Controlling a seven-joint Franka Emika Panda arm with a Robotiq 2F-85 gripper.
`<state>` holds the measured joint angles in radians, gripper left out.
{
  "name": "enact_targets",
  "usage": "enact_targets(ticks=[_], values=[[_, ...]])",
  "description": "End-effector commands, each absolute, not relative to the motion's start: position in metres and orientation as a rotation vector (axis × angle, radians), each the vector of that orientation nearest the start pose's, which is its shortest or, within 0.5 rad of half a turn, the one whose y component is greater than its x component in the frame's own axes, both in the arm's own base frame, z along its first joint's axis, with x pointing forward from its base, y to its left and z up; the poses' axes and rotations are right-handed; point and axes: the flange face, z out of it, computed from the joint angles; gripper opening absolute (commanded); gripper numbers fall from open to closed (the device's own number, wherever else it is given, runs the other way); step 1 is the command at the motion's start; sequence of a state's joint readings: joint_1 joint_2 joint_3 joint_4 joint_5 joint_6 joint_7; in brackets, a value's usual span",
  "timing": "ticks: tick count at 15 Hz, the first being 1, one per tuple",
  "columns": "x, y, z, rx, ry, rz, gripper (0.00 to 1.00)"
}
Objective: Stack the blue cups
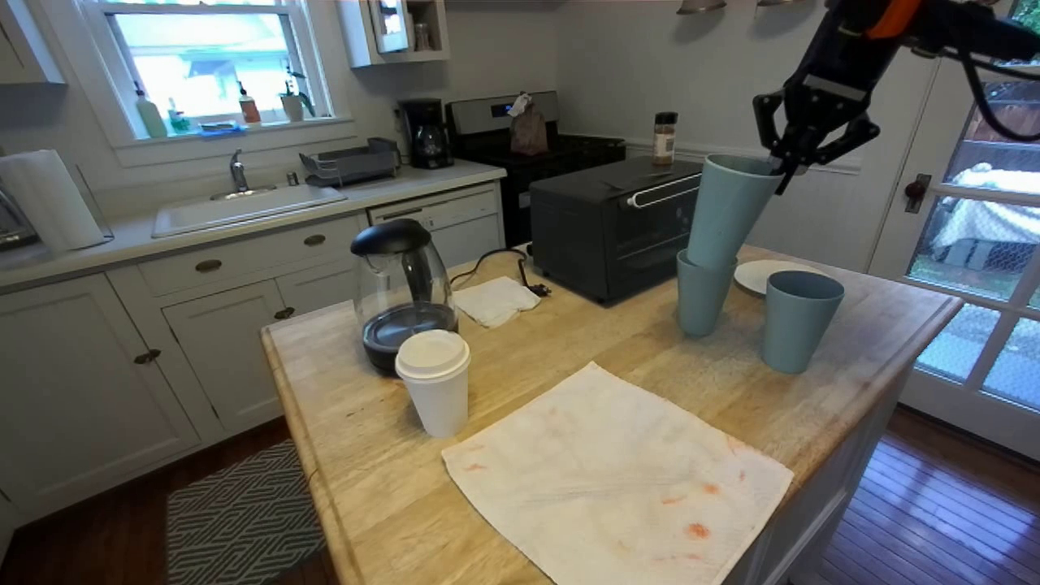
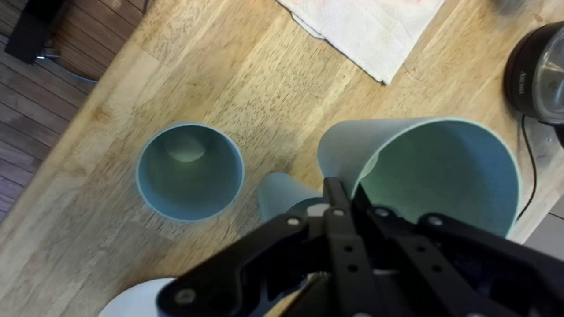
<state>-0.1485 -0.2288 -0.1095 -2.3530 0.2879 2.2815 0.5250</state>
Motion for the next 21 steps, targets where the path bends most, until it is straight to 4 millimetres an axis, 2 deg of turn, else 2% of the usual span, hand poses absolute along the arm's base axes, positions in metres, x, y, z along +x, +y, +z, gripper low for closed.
enact_targets(ticks=[1, 6, 12, 18, 21], values=[[0.445, -0.138, 0.446, -2.558, 1.353, -0.115, 0.01], [0.428, -0.164, 0.437, -2.584, 1.327, 0.006, 0.01], [0.414, -0.192, 0.437, -2.568, 1.366, 0.017, 0.01], [0.413, -0.205, 0.427, -2.592, 1.399, 0.045, 0.01], [0.417, -0.205, 0.419, -2.594, 1.391, 0.052, 0.01]])
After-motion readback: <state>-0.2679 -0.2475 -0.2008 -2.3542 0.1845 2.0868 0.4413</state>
